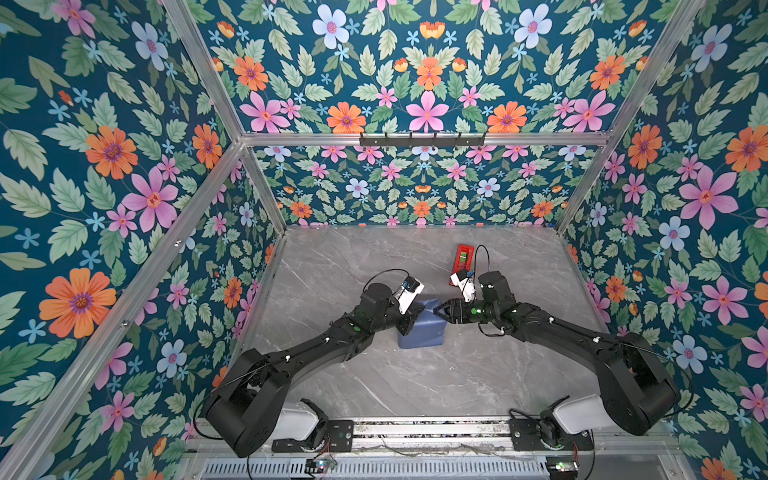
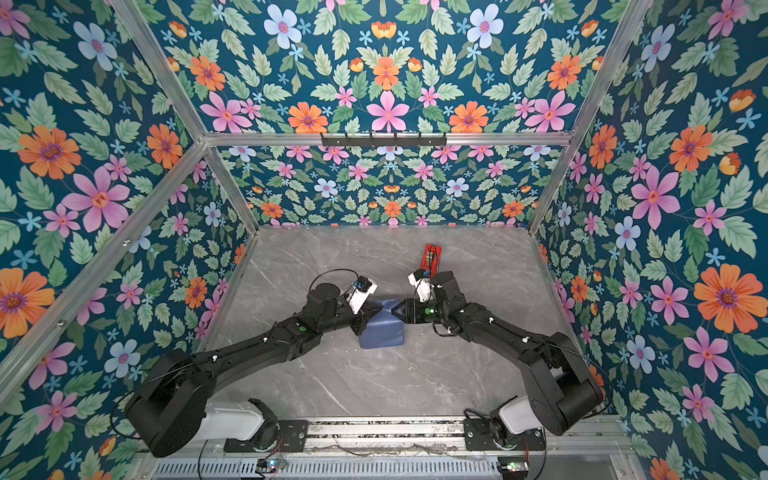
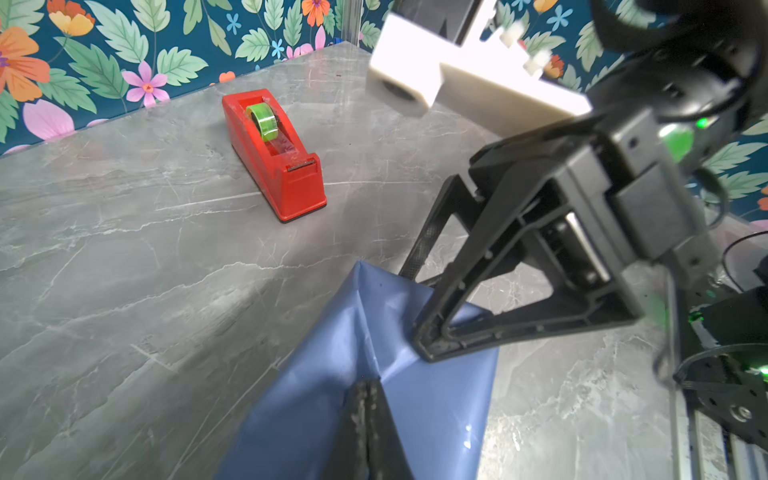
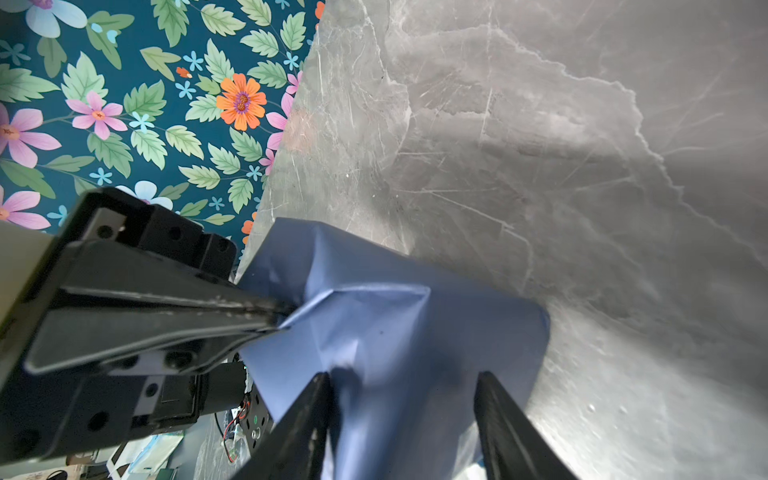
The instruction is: Wrap the gift box in paper
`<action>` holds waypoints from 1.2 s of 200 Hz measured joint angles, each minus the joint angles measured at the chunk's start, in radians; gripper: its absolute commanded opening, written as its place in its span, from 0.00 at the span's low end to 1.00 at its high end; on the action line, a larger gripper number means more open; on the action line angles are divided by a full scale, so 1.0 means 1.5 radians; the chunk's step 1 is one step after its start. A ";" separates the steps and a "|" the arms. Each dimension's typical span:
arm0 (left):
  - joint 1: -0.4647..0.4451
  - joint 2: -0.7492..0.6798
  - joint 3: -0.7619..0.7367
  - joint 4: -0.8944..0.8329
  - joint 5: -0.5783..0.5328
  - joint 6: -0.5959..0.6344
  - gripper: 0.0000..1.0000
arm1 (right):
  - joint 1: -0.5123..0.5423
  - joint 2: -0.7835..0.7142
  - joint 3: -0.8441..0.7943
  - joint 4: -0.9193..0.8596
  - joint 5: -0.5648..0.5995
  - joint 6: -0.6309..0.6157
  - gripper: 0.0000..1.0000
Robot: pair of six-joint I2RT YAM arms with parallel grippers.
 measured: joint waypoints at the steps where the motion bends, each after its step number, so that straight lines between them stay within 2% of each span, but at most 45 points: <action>1: 0.000 0.000 0.000 0.001 0.000 0.000 0.06 | 0.000 0.000 0.000 0.000 0.000 0.000 0.55; 106: -0.001 -0.022 -0.001 -0.002 0.007 -0.005 0.06 | 0.014 -0.001 -0.040 0.077 0.023 0.053 0.53; 240: -0.006 -0.040 -0.020 -0.018 0.036 -0.017 0.05 | 0.034 -0.010 -0.060 0.107 0.053 0.088 0.52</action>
